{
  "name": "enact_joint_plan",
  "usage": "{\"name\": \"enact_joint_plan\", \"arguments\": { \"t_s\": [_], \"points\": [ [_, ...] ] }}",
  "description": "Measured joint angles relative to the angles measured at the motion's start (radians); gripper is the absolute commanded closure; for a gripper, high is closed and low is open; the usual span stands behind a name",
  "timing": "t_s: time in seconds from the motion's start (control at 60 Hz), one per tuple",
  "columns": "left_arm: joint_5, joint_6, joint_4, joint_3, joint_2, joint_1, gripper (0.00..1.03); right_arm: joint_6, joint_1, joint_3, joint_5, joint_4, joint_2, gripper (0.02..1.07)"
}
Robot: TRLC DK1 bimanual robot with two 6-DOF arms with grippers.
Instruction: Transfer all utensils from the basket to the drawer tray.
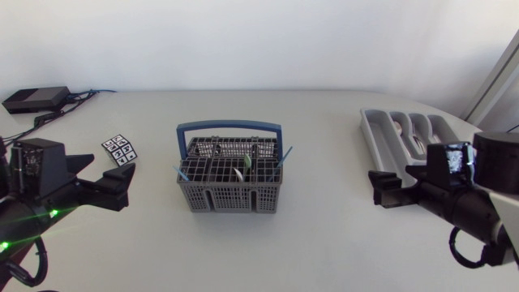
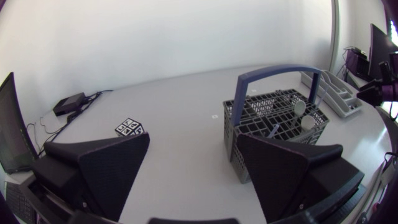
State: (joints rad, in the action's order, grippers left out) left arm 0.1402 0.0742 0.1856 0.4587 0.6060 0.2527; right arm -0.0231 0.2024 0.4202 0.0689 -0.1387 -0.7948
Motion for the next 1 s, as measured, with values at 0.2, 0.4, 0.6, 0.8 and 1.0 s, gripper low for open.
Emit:
{"name": "enact_joint_plan", "arguments": {
  "t_s": [0.2,0.4,0.6,0.8,1.0],
  "points": [
    [-0.037,-0.011,0.069,0.092,0.167,0.018,0.05,0.001,0.002,0.114,-0.023,-0.109,-0.182,0.07],
    [-0.116,0.067,0.114,0.116,0.278,0.069,0.04,0.042,0.06,0.143,-0.114,-0.189,-0.24,0.07],
    [-0.304,0.151,0.048,0.116,0.283,0.02,0.05,0.179,0.089,0.202,-0.139,-0.264,-0.319,0.07],
    [-0.534,0.241,-0.012,0.116,0.361,-0.087,0.08,0.223,0.097,0.217,-0.182,-0.285,-0.363,0.07],
    [-0.555,0.279,-0.184,0.058,0.383,-0.057,0.19,0.234,0.105,0.224,-0.196,-0.285,-0.391,0.07]
  ]
}}
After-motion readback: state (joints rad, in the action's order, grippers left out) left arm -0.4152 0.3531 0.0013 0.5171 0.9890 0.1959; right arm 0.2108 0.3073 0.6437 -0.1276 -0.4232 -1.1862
